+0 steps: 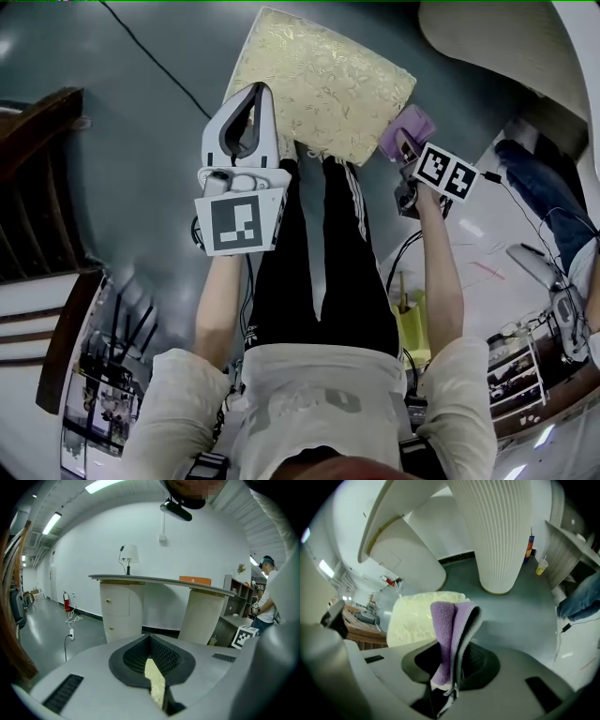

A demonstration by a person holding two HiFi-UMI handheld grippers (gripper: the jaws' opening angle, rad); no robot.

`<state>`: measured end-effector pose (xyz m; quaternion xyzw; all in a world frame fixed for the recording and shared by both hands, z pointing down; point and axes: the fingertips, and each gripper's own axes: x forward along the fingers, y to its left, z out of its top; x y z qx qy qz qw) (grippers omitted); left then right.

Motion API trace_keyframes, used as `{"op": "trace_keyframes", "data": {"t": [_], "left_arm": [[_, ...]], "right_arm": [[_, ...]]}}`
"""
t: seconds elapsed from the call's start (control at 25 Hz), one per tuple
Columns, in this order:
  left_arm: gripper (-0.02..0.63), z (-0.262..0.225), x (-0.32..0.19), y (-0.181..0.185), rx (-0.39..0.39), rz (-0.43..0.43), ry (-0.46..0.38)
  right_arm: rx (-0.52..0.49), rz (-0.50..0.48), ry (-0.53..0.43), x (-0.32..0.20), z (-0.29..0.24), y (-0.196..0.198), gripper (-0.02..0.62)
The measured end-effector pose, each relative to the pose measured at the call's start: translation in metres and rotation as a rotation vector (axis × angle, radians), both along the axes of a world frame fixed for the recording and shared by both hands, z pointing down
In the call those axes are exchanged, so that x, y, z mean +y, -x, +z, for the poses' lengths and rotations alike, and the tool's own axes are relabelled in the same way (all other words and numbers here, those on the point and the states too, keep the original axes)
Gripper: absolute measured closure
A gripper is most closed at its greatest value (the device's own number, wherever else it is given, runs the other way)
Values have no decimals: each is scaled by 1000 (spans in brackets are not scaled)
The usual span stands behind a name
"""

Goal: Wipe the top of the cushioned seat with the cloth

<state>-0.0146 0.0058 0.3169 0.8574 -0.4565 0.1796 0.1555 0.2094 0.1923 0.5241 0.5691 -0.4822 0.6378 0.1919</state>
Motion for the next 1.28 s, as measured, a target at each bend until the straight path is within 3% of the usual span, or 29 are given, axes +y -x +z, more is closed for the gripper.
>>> {"op": "trace_keyframes", "data": {"t": [0.16,0.36,0.56,0.72,1.0,1.28], "left_arm": [[600,-9,-9,20,-8,-30,-19],[600,-19,-18,42,-17,-86,-46],[600,-26,-29,70,-14,-167,-73],[600,-23,-28,104,-31,-216,-78],[600,0,-22,146,-52,-291,-53],[600,19,-22,178,-54,-313,-30]], "right_arm": [[-124,83,-252,-76,-86,26,497],[-303,-17,-564,-174,-189,94,497],[-444,-84,-733,-233,-232,162,497],[-525,-114,-748,-240,-238,220,497],[-577,-224,-663,-217,-198,294,497],[-480,-321,-543,-188,-118,350,497]]}}
